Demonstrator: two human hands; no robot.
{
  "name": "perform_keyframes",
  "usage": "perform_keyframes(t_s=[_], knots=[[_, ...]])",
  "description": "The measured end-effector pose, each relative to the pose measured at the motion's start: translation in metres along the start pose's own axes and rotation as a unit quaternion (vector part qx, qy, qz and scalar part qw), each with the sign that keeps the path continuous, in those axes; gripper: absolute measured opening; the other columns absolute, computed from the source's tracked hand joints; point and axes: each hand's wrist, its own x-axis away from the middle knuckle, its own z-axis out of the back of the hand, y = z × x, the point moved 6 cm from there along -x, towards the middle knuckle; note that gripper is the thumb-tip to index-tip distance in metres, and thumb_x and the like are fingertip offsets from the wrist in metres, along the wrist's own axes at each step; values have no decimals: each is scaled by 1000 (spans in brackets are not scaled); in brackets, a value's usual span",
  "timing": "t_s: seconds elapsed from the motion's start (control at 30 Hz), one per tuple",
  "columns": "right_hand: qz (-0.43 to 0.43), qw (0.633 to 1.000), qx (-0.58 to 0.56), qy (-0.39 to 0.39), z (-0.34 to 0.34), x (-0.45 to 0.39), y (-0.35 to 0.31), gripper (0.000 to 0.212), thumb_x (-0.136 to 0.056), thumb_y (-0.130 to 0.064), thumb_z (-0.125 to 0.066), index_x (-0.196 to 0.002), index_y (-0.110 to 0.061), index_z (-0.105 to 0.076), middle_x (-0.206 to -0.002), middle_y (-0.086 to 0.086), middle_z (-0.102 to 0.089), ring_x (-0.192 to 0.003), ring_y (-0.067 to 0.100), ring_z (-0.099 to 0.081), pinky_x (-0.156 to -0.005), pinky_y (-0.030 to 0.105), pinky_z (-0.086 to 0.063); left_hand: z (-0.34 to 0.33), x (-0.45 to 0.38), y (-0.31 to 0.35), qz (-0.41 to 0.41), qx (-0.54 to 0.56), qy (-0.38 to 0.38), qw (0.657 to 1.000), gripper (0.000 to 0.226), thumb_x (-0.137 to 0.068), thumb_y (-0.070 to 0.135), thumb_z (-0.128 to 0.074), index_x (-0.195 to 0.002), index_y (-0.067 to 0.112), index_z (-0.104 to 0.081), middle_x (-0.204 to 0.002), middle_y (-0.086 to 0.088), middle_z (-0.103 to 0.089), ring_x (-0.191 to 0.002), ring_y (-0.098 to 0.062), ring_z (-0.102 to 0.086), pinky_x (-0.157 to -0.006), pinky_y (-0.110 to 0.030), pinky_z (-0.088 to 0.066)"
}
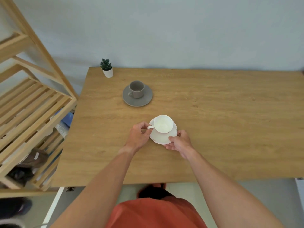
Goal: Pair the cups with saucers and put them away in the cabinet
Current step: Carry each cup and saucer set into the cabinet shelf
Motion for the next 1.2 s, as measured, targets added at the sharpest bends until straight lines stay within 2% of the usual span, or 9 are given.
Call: perform_keyframes(t_s=[0.1,0.23,0.4,0.53,0.7,0.8,0.93,1.03,1.2], knots=[[6,1000,-8,5,-9,32,26,21,-93,3,-55,-106,-8,-44,-110,18,-66,-68,29,-75,-68,41,-63,11,40,-14,-8,-3,1,1000,7,-91,15,-64,-87,18,-69,-96,6,-71,-76,-11,-69,-69,-25,-52],[23,1000,-4,13,-18,81,65,20,-92,3,-56,-97,-13,-45,-115,21,-65,-66,29,-76,-61,37,-62,22,101,-34,-13,-16,-1,1000,6,-92,17,-64,-89,18,-68,-93,10,-72,-76,-11,-69,-63,-21,-50],[37,999,2,27,-18,143,111,23,-91,3,-59,-96,-16,-47,-119,19,-62,-74,31,-76,-54,30,-60,30,176,-59,-23,-4,-8,1000,9,-92,18,-65,-84,23,-66,-90,1,-74,-71,-15,-68,-59,-22,-51],[29,999,12,32,-13,191,149,26,-89,3,-61,-102,-14,-46,-117,23,-63,-71,31,-77,-56,33,-61,27,236,-74,-20,-1,5,1000,6,-92,16,-64,-89,15,-69,-84,2,-71,-55,2,-57,-52,-10,-42],[11,999,25,42,-10,226,197,30,-84,2,-67,-97,-14,-45,-112,21,-65,-61,26,-75,-53,32,-61,13,279,-100,-3,-21,-32,999,8,-92,18,-60,-92,19,-68,-91,8,-71,-60,-2,-60,-56,-17,-42],[-13,999,19,40,-6,231,229,34,-81,3,-70,-95,-16,-45,-112,23,-66,-65,28,-76,-54,32,-59,4,296,-117,18,-30,-37,999,9,-92,21,-61,-93,20,-69,-95,7,-71,-73,-6,-66,-63,-17,-45],[-51,998,10,35,-5,227,269,38,-81,3,-72,-105,-12,-47,-114,22,-64,-71,31,-76,-53,31,-59,-13,305,-148,56,-35,-50,997,9,-93,22,-60,-94,22,-69,-101,9,-69,-86,-9,-68,-65,-13,-45],[-80,996,8,36,-5,216,293,35,-82,4,-69,-104,-11,-47,-115,21,-63,-75,33,-75,-54,32,-61,-28,303,-171,75,-55,-56,994,10,-94,19,-58,-97,19,-67,-103,7,-68,-84,-5,-68,-62,-8,-44],[-129,991,19,25,-10,179,329,34,-82,11,-63,-94,-16,-45,-122,24,-59,-86,40,-73,-51,29,-60,-52,288,-212,118,-77,-53,989,11,-95,16,-55,-95,18,-66,-104,5,-68,-78,-5,-66,-50,-10,-45]])
